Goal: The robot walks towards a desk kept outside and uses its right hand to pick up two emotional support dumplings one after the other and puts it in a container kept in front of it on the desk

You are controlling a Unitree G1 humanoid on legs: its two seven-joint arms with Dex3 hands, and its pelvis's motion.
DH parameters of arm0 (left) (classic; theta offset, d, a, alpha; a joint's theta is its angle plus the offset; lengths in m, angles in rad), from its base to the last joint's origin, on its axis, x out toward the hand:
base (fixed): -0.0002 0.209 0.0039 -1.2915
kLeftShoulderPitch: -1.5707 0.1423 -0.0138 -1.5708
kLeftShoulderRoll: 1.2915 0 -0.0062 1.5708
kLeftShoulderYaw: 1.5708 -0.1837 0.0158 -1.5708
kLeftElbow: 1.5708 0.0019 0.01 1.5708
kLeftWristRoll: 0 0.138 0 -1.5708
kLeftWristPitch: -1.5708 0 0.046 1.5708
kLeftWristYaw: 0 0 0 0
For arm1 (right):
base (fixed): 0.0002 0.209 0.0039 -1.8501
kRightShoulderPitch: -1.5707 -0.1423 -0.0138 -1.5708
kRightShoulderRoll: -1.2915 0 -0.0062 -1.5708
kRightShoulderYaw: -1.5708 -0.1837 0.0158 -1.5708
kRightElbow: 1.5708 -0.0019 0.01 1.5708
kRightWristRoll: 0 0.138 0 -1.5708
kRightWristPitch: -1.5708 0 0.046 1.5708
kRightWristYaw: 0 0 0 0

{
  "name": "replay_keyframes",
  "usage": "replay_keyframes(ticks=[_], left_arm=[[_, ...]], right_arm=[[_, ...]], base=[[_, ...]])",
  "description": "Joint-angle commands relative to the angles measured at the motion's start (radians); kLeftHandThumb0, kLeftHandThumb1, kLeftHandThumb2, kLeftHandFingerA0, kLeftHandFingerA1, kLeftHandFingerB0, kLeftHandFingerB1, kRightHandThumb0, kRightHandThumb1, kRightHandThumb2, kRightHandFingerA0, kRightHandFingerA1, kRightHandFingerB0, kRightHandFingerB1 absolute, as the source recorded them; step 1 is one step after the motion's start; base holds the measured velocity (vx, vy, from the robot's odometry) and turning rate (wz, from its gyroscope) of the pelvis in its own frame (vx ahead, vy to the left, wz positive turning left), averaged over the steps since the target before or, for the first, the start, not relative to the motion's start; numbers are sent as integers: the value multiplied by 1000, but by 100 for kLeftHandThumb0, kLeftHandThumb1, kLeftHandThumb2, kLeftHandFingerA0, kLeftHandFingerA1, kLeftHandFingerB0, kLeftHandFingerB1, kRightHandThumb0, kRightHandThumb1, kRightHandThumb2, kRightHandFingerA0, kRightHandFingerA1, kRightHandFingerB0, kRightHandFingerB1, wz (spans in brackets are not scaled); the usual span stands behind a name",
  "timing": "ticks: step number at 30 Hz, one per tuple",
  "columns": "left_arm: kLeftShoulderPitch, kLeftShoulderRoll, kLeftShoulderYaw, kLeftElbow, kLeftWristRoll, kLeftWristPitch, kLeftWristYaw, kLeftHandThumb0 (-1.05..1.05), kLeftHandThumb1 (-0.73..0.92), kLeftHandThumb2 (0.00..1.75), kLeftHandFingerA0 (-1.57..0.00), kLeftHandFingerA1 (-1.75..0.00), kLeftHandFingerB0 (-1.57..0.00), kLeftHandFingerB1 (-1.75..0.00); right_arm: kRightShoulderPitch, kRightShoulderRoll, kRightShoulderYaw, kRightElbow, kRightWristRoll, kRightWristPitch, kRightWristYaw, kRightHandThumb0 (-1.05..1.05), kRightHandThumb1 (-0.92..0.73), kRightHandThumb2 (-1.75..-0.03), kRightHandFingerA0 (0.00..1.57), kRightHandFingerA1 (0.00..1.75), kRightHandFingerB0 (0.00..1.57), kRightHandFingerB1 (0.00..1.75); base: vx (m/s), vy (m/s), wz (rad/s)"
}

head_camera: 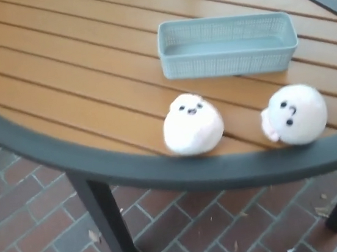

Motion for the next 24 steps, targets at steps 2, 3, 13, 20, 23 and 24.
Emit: replay_keyframes(ticks=[2, 3, 13, 20, 23, 24], left_arm=[[-5, 5, 1, 1, -11, -30, 2, -37, 54, 56, -85, -66, -87, -53], [-6, 5, 2, 2, -13, -31, 1, -37, 54, 56, -85, -66, -87, -53], [-1, 7, 2, 0, -12, -22, 3, -38, 55, 56, -83, -67, -85, -52], [-13, 8, 8, 6, -18, -23, -2, -38, 55, 57, -82, -65, -86, -52], [-15, 11, 1, 7, -10, -21, 0, -38, 55, 57, -82, -64, -84, -52], [-15, 12, 0, 7, -10, -20, 0, -38, 55, 57, -82, -64, -84, -52]], right_arm=[[-8, -14, -22, 10, 26, 0, 21, -87, -4, -124, 112, 123, 102, 115], [-3, -14, -23, 8, 24, -15, 19, -87, -4, -124, 112, 123, 102, 115], [12, -18, -2, -5, -7, -20, -16, -87, -4, -129, 107, 123, 93, 117], [2, -12, -17, 5, 26, -15, 11, -96, -11, -125, 109, 122, 98, 116], [1, -15, -10, 4, 15, -16, 10, -83, -4, -134, 107, 122, 93, 116], [1, -16, -10, 4, 14, -16, 10, -83, -4, -134, 107, 122, 93, 116]], base=[[291, -210, -29], [373, -244, 34], [232, -71, -8], [197, 167, 4], [233, 179, 3], [0, 0, 0]])
